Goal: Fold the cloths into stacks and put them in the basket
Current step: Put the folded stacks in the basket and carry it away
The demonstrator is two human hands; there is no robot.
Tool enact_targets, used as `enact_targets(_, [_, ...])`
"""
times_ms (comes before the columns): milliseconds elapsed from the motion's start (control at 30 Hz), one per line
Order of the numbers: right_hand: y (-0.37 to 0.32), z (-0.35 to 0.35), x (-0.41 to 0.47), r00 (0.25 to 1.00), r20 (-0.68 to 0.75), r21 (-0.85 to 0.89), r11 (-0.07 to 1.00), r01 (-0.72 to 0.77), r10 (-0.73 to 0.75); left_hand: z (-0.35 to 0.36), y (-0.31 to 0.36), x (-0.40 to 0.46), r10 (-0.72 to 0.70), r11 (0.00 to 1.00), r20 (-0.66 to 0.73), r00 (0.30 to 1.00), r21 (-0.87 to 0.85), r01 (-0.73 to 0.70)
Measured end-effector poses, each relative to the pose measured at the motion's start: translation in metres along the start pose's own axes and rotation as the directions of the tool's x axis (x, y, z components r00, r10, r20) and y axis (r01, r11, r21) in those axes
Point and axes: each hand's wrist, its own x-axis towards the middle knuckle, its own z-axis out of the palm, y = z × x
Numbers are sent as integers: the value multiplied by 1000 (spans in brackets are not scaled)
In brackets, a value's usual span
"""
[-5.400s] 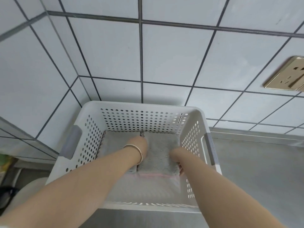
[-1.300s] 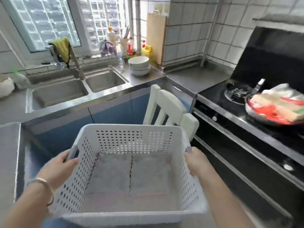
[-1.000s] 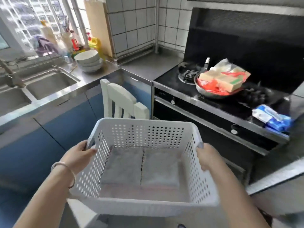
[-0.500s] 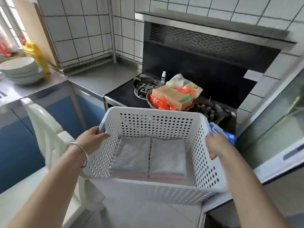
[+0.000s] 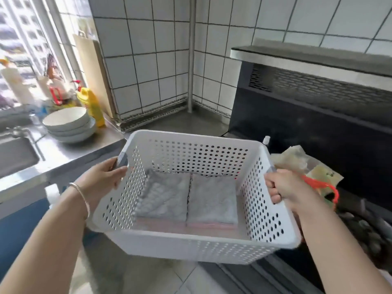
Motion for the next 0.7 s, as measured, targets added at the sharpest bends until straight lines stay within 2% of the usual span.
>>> enact_targets(133, [-59, 54, 94, 998, 48, -89, 995, 55, -51, -24, -11, 91, -101, 983, -118, 988, -167, 80])
enact_targets(267, [-100, 98, 176, 990, 137, -144, 989, 36, -16, -27, -22, 148, -215, 934, -178, 960, -325, 149])
enact_targets(433, [-149, 146, 280, 978, 206, -172, 982, 83, -46, -22, -34, 220, -393, 876, -242, 887, -392, 281])
enact_targets(700, [-218, 219, 401, 956, 262, -345, 912, 222, -133, -6, -37, 330, -505, 783, -356, 787, -573, 243])
